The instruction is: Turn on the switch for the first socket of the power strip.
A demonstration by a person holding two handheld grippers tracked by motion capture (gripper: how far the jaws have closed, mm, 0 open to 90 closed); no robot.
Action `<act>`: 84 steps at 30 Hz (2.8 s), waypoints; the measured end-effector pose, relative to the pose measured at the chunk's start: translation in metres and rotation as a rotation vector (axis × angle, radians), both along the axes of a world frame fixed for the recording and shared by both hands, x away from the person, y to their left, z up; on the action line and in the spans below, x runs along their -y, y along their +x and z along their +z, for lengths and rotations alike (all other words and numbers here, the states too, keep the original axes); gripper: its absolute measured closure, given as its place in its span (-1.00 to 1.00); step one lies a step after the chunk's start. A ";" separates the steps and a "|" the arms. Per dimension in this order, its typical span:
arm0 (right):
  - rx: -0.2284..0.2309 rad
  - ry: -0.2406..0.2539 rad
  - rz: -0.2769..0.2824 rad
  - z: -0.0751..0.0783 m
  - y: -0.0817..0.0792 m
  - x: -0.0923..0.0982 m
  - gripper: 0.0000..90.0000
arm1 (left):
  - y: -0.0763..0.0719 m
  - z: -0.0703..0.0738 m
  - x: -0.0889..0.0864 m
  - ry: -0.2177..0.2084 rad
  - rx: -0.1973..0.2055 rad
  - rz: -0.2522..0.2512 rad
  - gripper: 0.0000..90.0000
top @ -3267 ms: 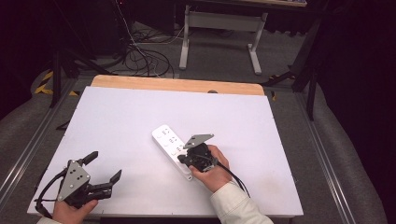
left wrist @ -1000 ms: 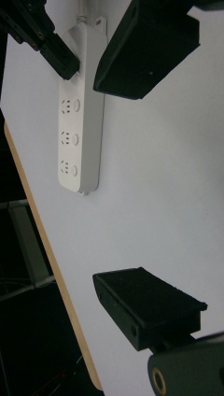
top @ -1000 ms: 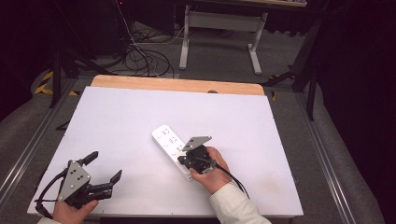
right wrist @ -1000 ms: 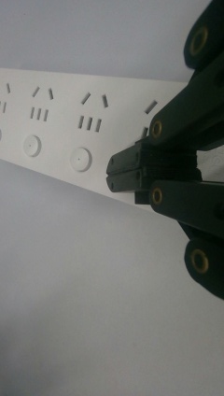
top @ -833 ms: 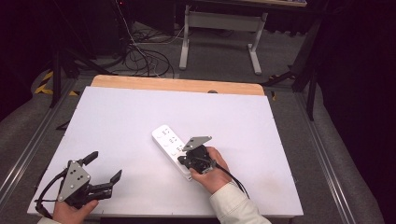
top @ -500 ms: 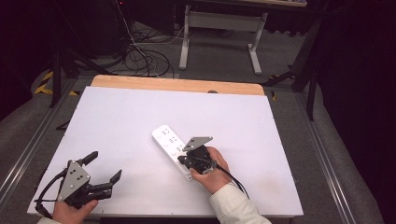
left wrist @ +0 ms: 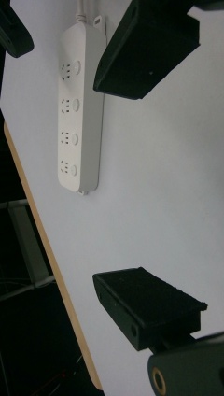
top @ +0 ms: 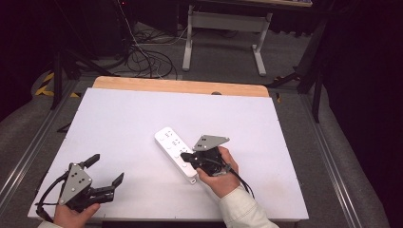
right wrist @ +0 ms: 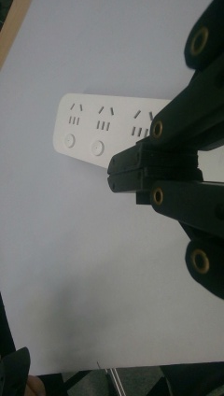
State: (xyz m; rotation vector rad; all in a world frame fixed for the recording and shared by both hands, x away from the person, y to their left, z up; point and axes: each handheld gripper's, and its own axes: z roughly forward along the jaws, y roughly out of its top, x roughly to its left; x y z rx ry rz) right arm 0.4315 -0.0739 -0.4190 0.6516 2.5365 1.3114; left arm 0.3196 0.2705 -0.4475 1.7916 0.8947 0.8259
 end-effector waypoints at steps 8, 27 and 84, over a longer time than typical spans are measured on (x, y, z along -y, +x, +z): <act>0.021 0.013 0.005 0.005 -0.002 0.002 1.00 | 0.000 0.000 0.000 0.002 0.002 0.000 -0.79; 0.091 0.095 0.053 0.021 -0.006 0.008 0.08 | 0.001 -0.001 0.000 -0.006 -0.004 0.002 -0.79; 0.141 0.218 -0.133 0.008 -0.031 0.141 -0.85 | 0.000 0.001 -0.001 -0.018 -0.002 -0.005 -0.79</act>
